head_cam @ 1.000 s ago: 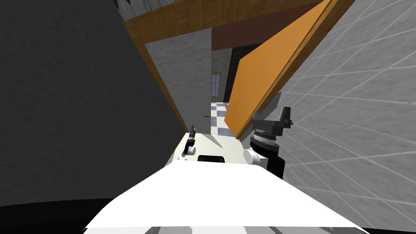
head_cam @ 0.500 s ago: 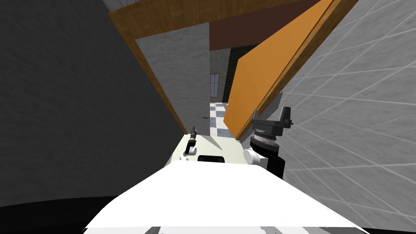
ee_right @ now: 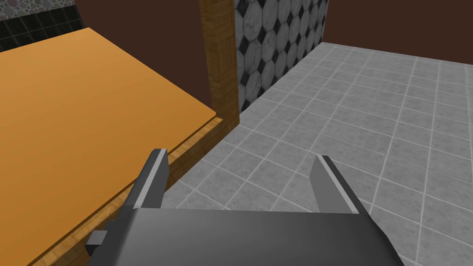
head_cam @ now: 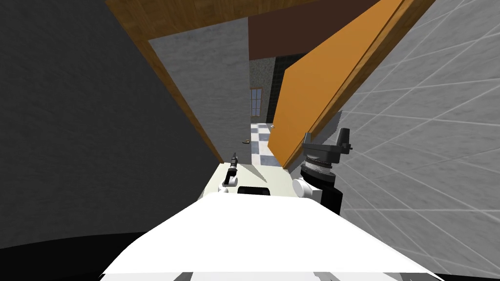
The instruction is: Push the door open
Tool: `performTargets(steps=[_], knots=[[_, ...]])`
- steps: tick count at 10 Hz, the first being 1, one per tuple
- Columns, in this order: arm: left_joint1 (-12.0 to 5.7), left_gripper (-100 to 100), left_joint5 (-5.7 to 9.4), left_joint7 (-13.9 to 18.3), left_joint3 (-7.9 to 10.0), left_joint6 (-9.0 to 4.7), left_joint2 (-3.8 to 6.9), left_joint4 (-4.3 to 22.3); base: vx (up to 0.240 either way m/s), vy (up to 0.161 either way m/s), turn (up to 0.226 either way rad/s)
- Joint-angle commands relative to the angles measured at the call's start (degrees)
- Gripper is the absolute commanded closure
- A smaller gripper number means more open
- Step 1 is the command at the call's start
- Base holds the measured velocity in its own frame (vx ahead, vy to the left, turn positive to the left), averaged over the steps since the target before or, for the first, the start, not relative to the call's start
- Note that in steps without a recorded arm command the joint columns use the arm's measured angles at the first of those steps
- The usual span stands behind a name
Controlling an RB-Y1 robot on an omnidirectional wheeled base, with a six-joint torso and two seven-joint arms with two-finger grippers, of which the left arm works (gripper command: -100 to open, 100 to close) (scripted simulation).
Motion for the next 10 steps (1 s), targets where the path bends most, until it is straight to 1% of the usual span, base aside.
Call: performTargets(steps=[1,7,10], knots=[[-0.92,-100,0.40,-0.12,-0.44,-0.34,-0.35,2.52,0.154,0.002,-0.057],[-3.68,-100,1.23,-0.25,-1.23,-1.56,-1.36,9.06,0.106,-0.002,-0.037],[-4.80,-100,1.57,-0.31,-1.55,-2.06,-1.89,11.72,0.084,0.008,-0.029]])
